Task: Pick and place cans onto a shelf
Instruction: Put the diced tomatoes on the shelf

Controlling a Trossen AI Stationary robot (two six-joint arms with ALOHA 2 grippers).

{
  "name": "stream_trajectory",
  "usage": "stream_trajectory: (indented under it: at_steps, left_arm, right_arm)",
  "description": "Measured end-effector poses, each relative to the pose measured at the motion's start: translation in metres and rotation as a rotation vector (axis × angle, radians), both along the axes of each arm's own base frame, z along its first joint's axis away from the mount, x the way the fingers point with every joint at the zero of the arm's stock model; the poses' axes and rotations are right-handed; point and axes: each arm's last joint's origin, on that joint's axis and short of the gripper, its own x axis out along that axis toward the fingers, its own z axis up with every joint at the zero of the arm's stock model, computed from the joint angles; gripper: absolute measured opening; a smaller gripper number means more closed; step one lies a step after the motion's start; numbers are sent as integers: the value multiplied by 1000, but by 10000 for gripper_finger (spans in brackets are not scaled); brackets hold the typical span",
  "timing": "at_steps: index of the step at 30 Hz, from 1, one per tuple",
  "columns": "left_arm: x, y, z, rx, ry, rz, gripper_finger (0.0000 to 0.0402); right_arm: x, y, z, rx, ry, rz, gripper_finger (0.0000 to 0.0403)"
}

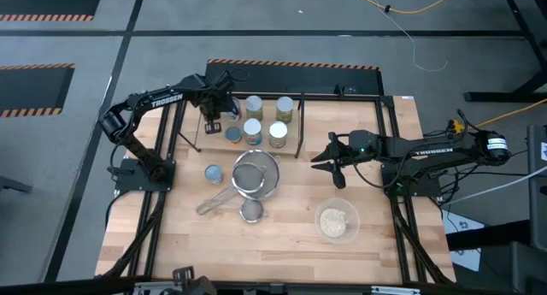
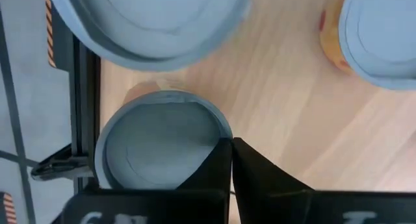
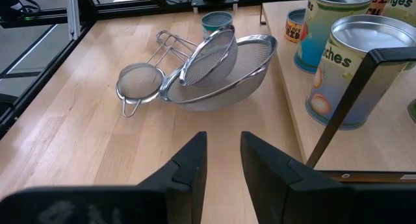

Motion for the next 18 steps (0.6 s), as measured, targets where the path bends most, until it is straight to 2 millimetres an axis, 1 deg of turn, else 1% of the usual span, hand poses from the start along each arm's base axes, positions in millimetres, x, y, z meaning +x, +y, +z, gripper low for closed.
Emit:
stream_trajectory:
  at_steps: [9, 15, 18]
  left_arm:
    - [-4, -3, 2, -18, 22, 0, 1]
    - [-6, -7, 26, 17, -30, -7, 1]
    - [-7, -9, 29, 19, -33, -8, 1]
  right_arm:
    - [0, 0, 0, 0, 0, 0, 98]
    - [0, 0, 0, 0, 0, 0, 98]
    - [0, 0, 0, 0, 0, 0, 98]
